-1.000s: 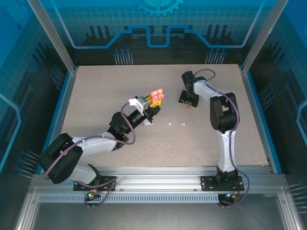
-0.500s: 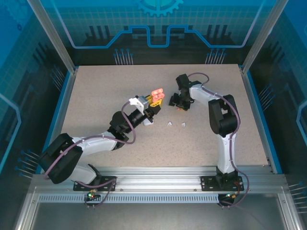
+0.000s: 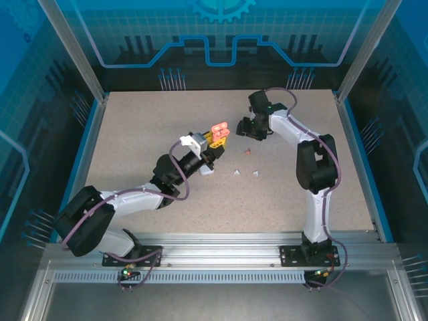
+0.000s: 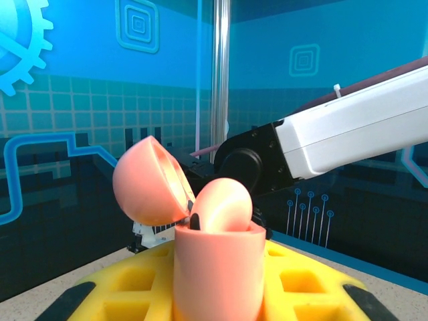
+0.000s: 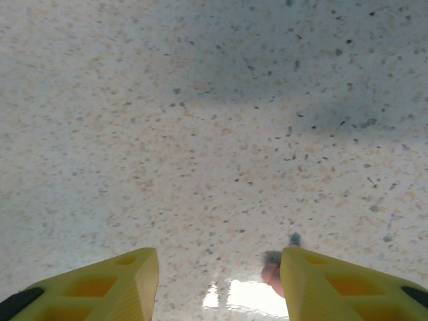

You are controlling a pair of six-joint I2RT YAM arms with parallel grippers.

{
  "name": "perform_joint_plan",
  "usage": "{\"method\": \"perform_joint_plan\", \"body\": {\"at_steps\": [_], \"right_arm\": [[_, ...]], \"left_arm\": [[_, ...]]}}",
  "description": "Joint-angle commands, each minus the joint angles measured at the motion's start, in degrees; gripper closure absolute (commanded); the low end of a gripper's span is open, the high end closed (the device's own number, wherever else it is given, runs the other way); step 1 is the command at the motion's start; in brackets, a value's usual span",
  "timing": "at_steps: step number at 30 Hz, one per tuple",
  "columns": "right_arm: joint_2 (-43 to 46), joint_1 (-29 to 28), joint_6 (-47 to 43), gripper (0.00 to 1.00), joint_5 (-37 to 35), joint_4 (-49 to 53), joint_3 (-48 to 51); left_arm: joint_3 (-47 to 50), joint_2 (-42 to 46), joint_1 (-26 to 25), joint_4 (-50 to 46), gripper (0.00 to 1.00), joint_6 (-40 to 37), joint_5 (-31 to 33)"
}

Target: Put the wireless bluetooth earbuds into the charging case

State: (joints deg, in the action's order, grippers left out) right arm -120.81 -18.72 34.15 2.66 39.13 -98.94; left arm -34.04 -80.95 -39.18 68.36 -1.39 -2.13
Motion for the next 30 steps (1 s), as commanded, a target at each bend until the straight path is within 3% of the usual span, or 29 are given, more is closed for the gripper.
{"method": "perform_joint_plan", "body": {"at_steps": [1, 9, 14, 23, 30], "right_arm": [[-3.6, -0.6, -1.5, 0.49, -5.0, 4.5, -1.3], [-9.2, -0.8, -3.1, 0.51, -13.0, 8.7, -5.8], [-7.9, -0.8, -3.9, 0.52, -16.7, 9.0, -2.6], [-0.9, 0.3, -3.0, 0.53, -16.1, 6.5, 9.1], [10.3, -0.3, -0.9, 0.52, -11.4, 0.8, 20.9]], "left_arm": [[-1.9, 0.4, -0.1, 0.8, 1.0, 0.1, 0.3], [-2.4, 0.3, -0.2, 0.5, 1.0, 0.2, 0.0], [-2.4, 0.4, -0.1, 0.5, 1.0, 0.2, 0.0], [-2.7, -0.3, -0.2, 0.9, 1.0, 0.3, -0.1], [-3.3, -1.3, -0.1, 1.1, 1.0, 0.1, -0.2]]}}
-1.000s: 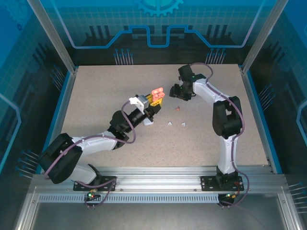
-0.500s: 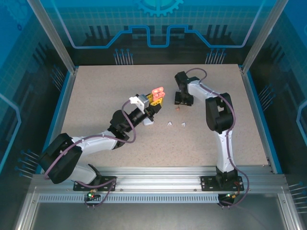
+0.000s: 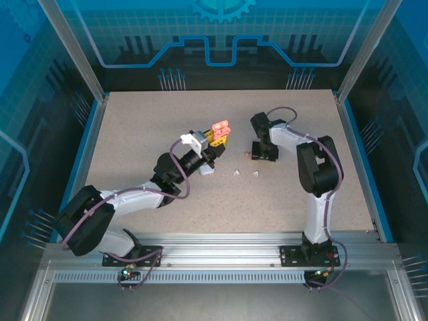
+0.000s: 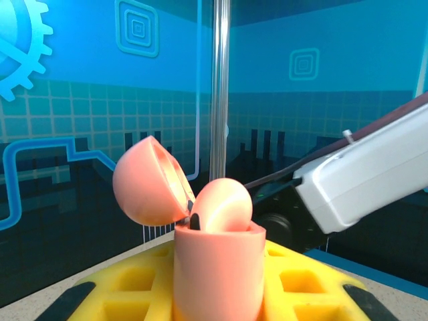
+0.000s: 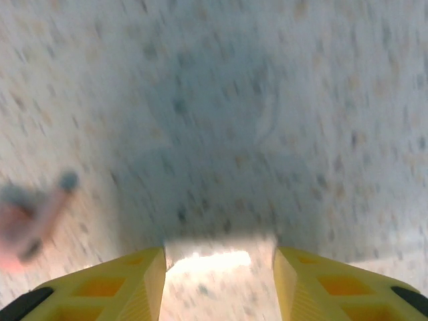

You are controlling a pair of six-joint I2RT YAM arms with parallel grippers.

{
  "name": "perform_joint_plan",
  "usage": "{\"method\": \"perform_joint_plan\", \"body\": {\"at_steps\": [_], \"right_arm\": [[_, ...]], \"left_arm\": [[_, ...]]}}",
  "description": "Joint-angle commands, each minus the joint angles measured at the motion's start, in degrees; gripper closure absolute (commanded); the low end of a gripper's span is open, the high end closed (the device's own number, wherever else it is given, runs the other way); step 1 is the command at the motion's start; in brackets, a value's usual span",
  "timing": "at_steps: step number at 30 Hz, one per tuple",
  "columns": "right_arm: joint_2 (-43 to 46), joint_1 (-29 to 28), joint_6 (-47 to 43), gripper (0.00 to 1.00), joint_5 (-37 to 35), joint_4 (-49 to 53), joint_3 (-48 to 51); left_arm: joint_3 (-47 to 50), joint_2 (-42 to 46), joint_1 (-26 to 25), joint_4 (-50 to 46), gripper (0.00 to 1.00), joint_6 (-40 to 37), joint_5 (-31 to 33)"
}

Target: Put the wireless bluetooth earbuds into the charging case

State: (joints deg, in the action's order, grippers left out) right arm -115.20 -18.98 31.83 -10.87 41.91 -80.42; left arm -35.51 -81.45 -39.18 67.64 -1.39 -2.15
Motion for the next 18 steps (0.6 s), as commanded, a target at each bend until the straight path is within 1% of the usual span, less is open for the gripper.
{"method": "perform_joint_plan", "body": {"at_steps": [1, 5, 10, 15, 18], "right_arm": [[5.8, -0.1, 1.2, 0.52, 2.4, -2.7, 3.0], [5.2, 0.0, -1.3, 0.49, 4.7, -4.8, 0.3], [-1.4, 0.2, -6.0, 0.45, 11.5, -6.9, -6.8], [-8.2, 0.7, -6.5, 0.45, 15.0, -5.2, -14.1], [-11.0, 1.0, -5.8, 0.45, 17.0, -4.9, -16.3]], "left_arm": [[-1.9, -0.9, -0.2, 1.9, 1.0, 0.2, -0.2], [-2.0, -1.1, -0.1, 1.8, 1.0, 0.2, -0.2], [-1.9, -0.8, -0.1, 1.6, 1.0, 0.2, 0.1], [-2.0, -0.8, -0.2, 1.4, 1.0, 0.4, 0.2], [-2.1, -0.8, -0.2, 1.5, 1.0, 0.4, 0.3]]}}
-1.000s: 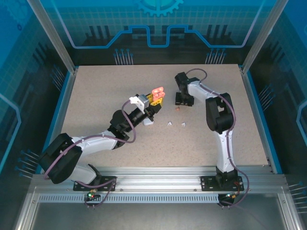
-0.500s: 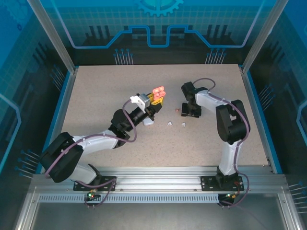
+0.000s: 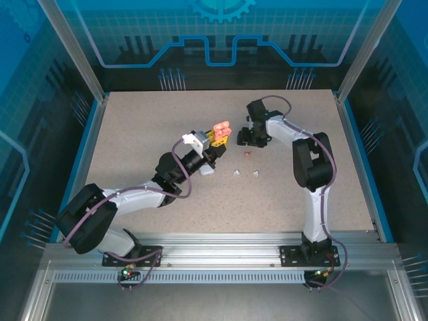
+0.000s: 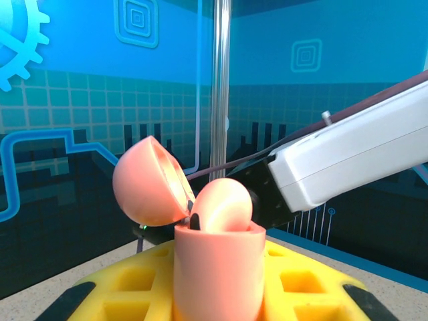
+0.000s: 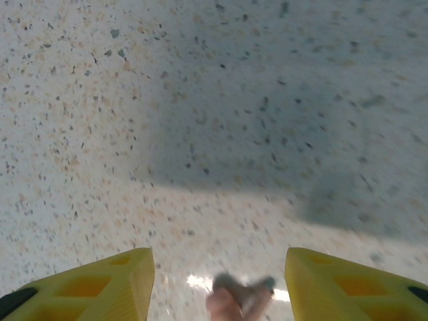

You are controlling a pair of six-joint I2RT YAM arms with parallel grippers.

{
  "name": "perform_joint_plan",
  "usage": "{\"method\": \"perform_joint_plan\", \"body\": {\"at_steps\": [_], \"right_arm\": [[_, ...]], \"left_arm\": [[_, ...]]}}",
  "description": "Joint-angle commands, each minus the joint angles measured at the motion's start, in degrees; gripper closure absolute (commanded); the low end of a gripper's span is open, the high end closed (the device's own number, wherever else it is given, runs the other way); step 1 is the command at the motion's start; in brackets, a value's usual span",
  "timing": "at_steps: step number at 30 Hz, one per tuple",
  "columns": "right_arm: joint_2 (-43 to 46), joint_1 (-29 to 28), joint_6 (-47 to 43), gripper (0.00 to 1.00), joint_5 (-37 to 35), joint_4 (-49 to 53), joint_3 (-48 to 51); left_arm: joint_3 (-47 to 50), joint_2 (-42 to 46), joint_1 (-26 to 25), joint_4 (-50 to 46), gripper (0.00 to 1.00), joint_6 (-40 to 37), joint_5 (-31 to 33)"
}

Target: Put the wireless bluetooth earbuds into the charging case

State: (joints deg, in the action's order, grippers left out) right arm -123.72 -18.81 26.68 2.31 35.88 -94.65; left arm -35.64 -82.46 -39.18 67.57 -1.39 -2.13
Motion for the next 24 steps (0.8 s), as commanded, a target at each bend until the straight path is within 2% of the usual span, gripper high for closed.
{"method": "perform_joint_plan", "body": {"at_steps": [1, 8, 13, 19, 21, 24], "right_arm": [[-3.0, 1.0, -0.5, 0.45, 4.4, 1.4, -2.4], [-2.2, 1.2, 0.0, 0.47, 8.3, 1.4, 0.5], [2.2, 0.8, 1.4, 0.48, 12.4, -1.8, 7.2], [8.2, -0.3, 2.8, 0.49, 13.3, -4.1, 14.9], [10.3, -0.7, 3.5, 0.5, 11.7, -4.5, 16.7], [13.7, -1.4, 4.3, 0.48, 5.3, -3.9, 18.3]], "left_arm": [[-2.0, 0.2, -0.3, 1.5, 1.0, 0.4, 0.3], [-2.2, -0.4, -0.3, 1.8, 1.0, 0.7, 0.3], [-2.3, -0.9, -0.3, 2.4, 1.0, 0.6, 0.4], [-2.3, -1.4, -0.3, 2.6, 1.0, 0.5, 0.5], [-2.2, -1.5, -0.3, 2.8, 1.0, 0.5, 0.5], [-2.2, -1.7, -0.4, 3.1, 1.0, 0.6, 0.5]]}}
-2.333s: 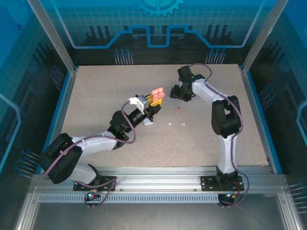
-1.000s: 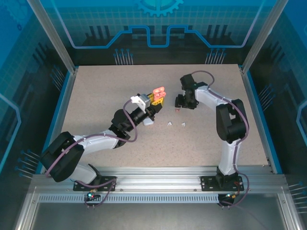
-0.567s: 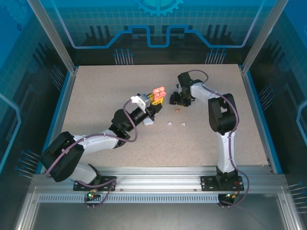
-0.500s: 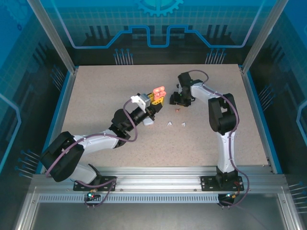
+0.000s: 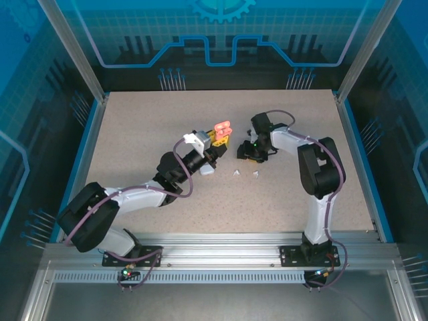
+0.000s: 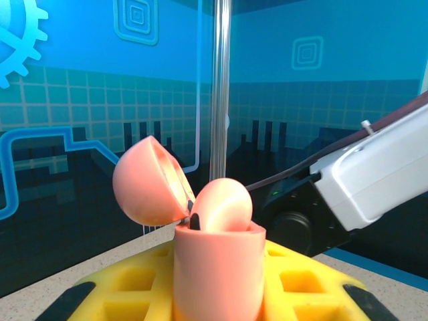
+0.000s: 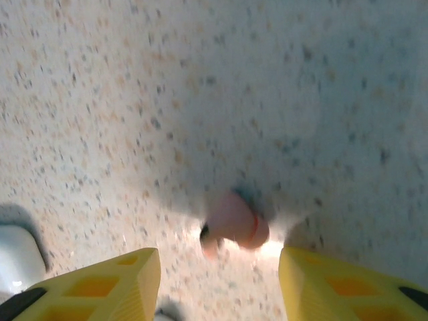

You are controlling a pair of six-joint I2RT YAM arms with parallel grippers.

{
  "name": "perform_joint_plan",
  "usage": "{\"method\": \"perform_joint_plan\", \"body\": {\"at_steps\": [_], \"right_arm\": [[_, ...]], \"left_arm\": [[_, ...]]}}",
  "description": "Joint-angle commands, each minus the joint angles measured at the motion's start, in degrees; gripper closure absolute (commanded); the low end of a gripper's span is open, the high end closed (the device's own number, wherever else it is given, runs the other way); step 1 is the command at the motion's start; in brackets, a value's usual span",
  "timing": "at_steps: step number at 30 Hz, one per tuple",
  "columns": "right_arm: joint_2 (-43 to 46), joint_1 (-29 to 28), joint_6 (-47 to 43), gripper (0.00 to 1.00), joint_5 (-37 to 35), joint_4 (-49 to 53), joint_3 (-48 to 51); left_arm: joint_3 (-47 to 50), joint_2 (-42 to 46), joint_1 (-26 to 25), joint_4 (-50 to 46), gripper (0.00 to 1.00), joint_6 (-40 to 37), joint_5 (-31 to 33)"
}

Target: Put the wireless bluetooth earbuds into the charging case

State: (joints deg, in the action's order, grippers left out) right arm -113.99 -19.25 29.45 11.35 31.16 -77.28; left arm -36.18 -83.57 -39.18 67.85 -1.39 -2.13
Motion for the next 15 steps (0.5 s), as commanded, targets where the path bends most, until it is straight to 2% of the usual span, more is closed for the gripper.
{"method": "perform_joint_plan", "body": {"at_steps": [1, 6, 15], "right_arm": [[4.8, -1.4, 1.6, 0.47, -7.2, 1.7, 0.7], [3.4, -2.9, 1.5, 0.48, -14.9, 8.0, -4.6], [-3.0, -5.5, 11.7, 0.47, -18.0, 15.6, -12.0]], "left_arm": [[-1.7, -0.7, -0.4, 2.9, 1.0, 0.6, 0.5], [-1.6, -0.6, -0.4, 3.3, 1.0, 0.4, 0.8], [-1.5, -0.3, -0.3, 3.5, 1.0, 0.4, 1.0]]}}
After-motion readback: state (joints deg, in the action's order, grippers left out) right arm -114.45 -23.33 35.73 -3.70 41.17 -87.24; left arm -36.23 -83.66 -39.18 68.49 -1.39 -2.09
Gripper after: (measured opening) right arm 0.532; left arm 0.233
